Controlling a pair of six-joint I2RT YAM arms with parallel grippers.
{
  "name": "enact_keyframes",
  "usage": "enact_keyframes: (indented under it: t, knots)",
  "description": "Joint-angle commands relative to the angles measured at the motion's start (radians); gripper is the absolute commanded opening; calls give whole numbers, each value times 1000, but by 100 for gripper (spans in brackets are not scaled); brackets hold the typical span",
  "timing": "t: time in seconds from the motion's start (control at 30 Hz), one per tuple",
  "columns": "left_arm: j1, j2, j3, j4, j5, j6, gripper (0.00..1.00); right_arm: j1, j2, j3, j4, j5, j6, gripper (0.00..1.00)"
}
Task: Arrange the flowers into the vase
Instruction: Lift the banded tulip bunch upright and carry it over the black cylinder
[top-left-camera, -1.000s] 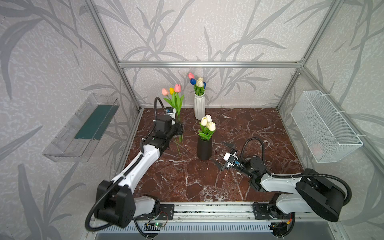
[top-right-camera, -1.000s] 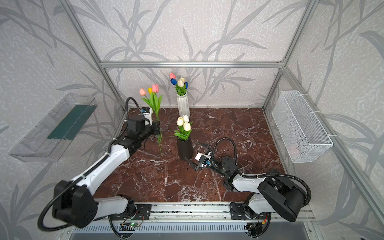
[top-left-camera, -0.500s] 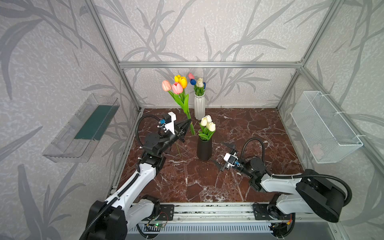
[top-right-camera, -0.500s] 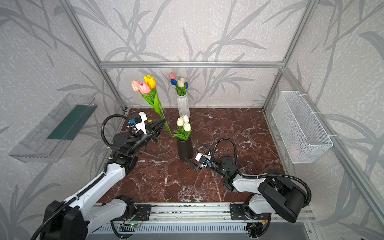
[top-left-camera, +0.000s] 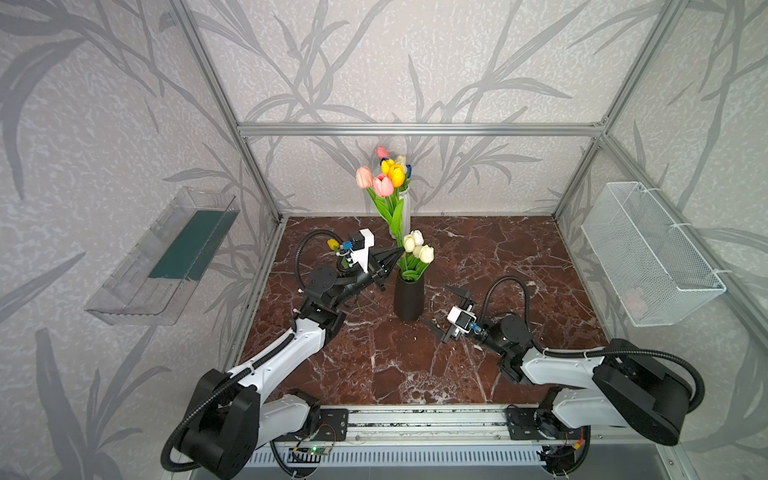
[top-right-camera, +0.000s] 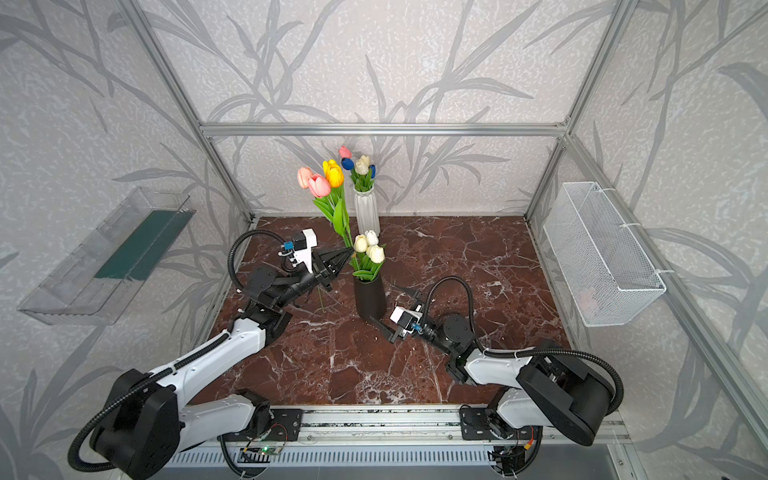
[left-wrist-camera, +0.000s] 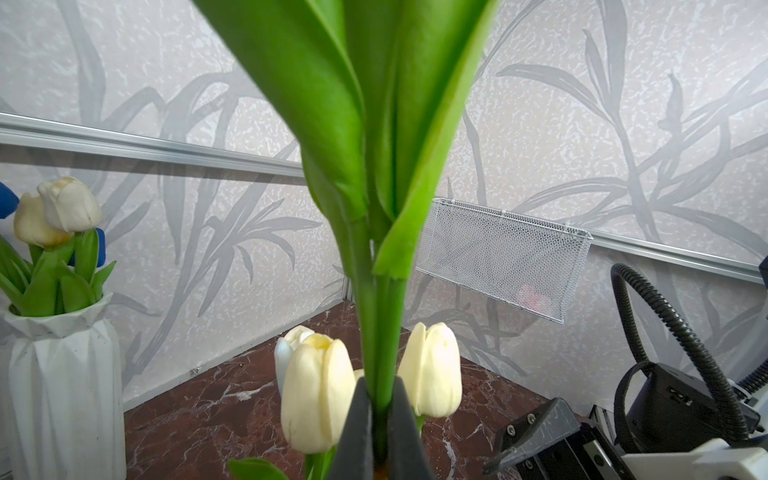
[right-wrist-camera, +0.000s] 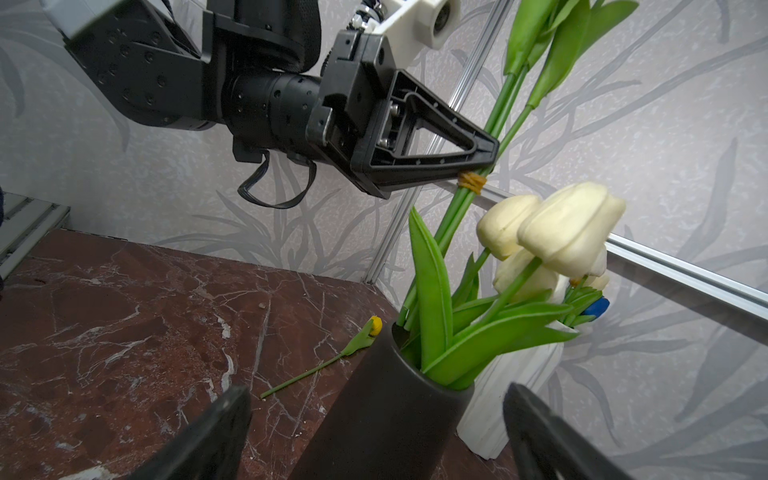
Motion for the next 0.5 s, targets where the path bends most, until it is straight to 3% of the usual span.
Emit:
enact_keyframes:
  t: [0.0, 0.47]
  knots:
    - [-5, 18, 16, 89, 6, -6, 0, 7, -17, -8, 42, 7, -4, 95]
    - [-11, 61, 4, 85, -42, 77, 0, 8, -11, -8, 43, 7, -4, 95]
